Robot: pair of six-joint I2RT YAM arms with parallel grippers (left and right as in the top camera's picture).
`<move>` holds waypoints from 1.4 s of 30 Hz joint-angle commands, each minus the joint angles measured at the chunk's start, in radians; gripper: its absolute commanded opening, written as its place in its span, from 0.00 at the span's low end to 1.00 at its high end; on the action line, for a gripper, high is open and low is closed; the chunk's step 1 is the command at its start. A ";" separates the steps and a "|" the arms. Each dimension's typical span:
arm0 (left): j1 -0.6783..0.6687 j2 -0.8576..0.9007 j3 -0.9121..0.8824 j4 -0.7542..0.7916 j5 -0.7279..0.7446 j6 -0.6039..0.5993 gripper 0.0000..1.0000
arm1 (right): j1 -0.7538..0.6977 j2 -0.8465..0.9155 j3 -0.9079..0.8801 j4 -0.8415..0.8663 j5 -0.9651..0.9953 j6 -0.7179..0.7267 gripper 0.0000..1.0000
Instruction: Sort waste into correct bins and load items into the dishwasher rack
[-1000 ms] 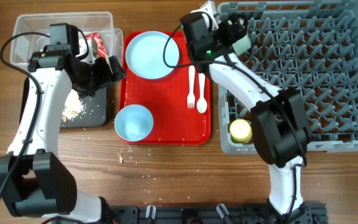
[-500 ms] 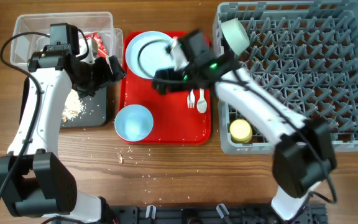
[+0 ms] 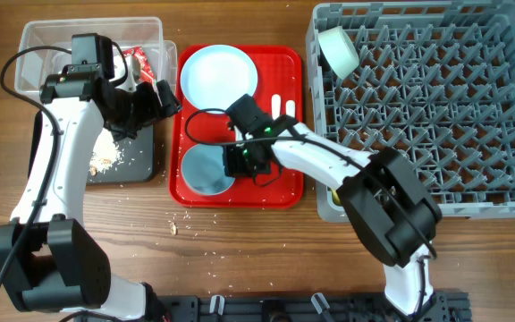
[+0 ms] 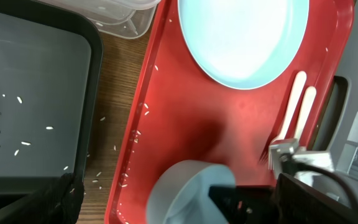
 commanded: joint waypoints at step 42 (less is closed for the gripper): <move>0.005 -0.014 0.016 0.003 -0.005 0.009 1.00 | -0.060 -0.208 0.012 -0.046 1.411 -0.964 0.75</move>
